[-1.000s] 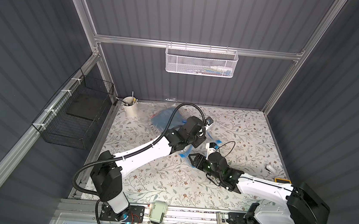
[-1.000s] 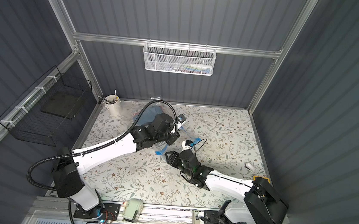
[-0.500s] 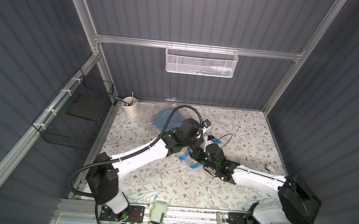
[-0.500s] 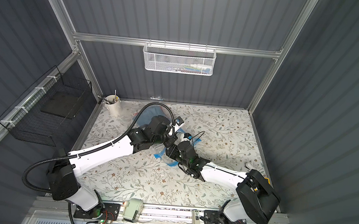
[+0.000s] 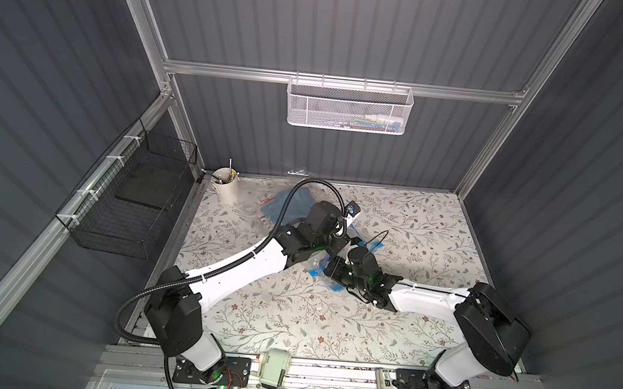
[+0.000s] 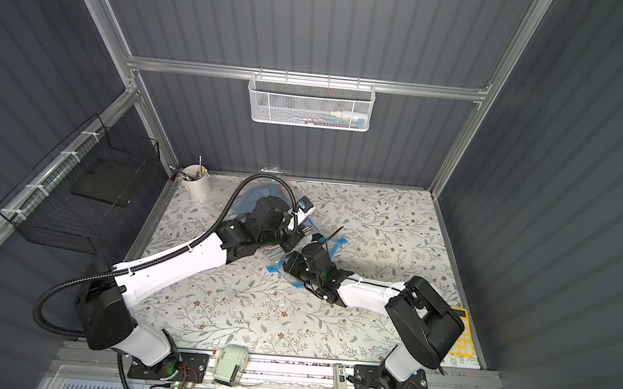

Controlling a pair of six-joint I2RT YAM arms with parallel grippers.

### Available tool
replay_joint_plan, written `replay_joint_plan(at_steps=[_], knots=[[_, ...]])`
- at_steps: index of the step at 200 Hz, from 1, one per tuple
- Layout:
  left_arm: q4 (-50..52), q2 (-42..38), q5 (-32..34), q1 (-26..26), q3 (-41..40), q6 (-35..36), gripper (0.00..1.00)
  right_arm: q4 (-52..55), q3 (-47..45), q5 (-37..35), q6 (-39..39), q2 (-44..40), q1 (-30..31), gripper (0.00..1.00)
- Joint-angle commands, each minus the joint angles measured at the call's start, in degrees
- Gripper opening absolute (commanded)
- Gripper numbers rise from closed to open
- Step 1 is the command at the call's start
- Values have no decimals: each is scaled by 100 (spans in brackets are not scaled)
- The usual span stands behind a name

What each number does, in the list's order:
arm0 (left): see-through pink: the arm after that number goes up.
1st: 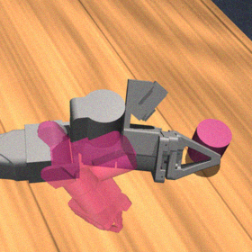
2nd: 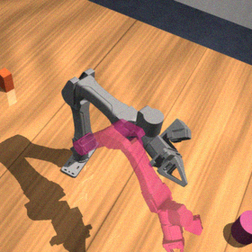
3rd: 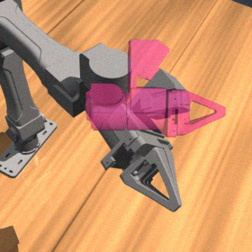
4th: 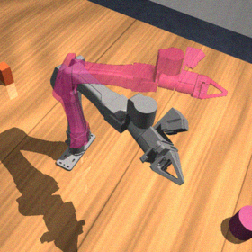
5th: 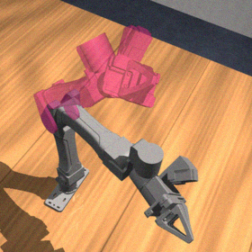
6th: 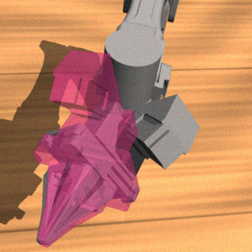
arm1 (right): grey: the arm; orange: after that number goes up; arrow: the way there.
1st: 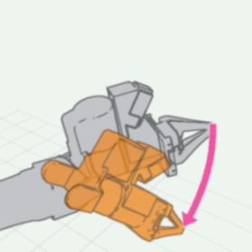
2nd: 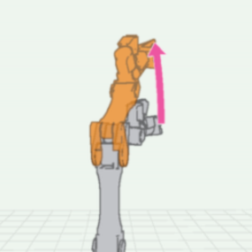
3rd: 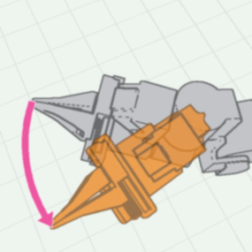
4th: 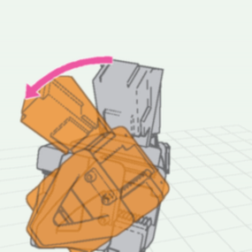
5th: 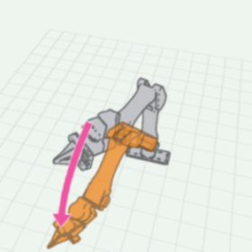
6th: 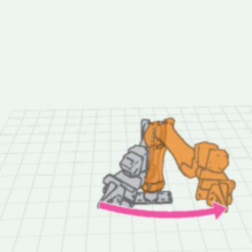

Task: Take the tank top out of the vacuum bag
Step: Take out the tank top from the vacuum bag.

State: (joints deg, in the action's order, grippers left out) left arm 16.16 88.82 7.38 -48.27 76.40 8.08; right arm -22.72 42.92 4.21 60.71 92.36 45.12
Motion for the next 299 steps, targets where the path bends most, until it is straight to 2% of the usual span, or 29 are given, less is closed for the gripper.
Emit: replay_joint_plan(at_steps=[1, 30, 64, 125, 176, 210, 274, 299], knots=[[-201, -167, -129, 52, -56, -122, 0, -265, 207, 219, 287, 276, -164, 50], [-404, -310, -310, 70, -197, -181, 0, -617, 349, 291, 695, 606, -277, 48], [-589, -381, -421, 64, -296, -311, 0, -619, 916, 444, 1094, 1004, -263, 44], [-684, -427, -25, 87, -313, -538, 0, -845, 1152, 27, 1806, 1398, -183, 39], [-932, -618, 124, 160, -534, -651, 0, -779, 1402, -448, 1912, 1579, -74, 37], [-1166, -751, 124, 161, -794, -579, 0, -839, 1229, -849, 1984, 1549, -62, 36], [-1220, -743, 179, 169, -837, -560, 0, -460, 1771, -937, 1839, 1908, -152, 35], [-1235, -722, 108, 188, -826, -606, 0, -642, 1679, -1040, 1959, 1986, -155, 33]])
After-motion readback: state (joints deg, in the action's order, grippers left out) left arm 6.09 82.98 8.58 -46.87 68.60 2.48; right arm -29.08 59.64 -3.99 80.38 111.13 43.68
